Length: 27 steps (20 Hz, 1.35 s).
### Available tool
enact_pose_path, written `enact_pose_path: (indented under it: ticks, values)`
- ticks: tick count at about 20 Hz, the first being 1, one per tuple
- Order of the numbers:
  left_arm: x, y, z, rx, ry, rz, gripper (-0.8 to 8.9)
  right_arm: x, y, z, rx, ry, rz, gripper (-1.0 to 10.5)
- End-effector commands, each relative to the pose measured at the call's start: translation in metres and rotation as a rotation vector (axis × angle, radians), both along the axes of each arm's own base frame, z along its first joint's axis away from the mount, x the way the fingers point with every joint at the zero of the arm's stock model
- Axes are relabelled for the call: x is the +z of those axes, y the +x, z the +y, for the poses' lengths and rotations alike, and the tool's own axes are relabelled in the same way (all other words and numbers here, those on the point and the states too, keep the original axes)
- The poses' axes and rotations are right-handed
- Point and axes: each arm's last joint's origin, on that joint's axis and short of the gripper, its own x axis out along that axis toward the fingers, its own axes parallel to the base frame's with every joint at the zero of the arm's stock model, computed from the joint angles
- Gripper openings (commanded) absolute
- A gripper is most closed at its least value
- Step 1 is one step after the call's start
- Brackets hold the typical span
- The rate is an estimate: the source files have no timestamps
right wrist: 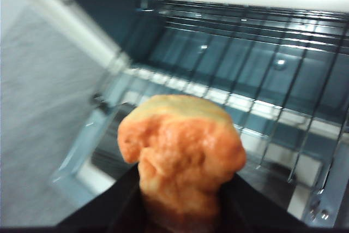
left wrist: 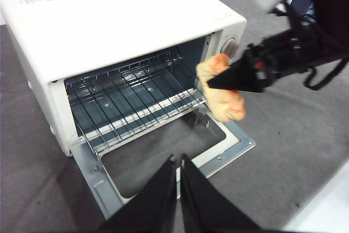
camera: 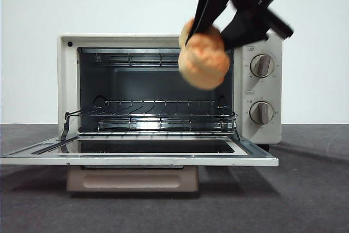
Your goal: The left arm flap open the oven, the right arm pick bread and place it into oven, the left arm flap close the oven
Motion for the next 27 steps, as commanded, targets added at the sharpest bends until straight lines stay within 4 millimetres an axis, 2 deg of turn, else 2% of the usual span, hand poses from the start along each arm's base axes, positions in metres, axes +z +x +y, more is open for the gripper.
enact_pose_path:
  ticks: [1, 4, 11, 18, 27]
  values:
    - [0.006, -0.002, 0.001, -0.004, -0.019, -0.014, 0.16, -0.006, 0.011, 0.011, -0.033, -0.019, 0.011, 1.3]
    - [0.006, -0.002, 0.001, -0.004, -0.018, -0.013, 0.16, -0.014, 0.021, 0.018, -0.068, -0.038, -0.003, 1.3]
    - [0.003, -0.003, 0.002, -0.004, 0.010, 0.015, 0.16, -0.026, 0.040, 0.026, -0.151, 0.034, -0.031, 1.3]
    - [0.000, -0.003, 0.003, -0.004, 0.028, 0.034, 0.16, -0.026, 0.050, 0.026, -0.245, 0.072, -0.081, 1.3]
    - [0.000, -0.003, 0.003, -0.004, 0.028, 0.033, 0.16, -0.036, 0.057, 0.027, -0.268, 0.069, -0.057, 1.4]
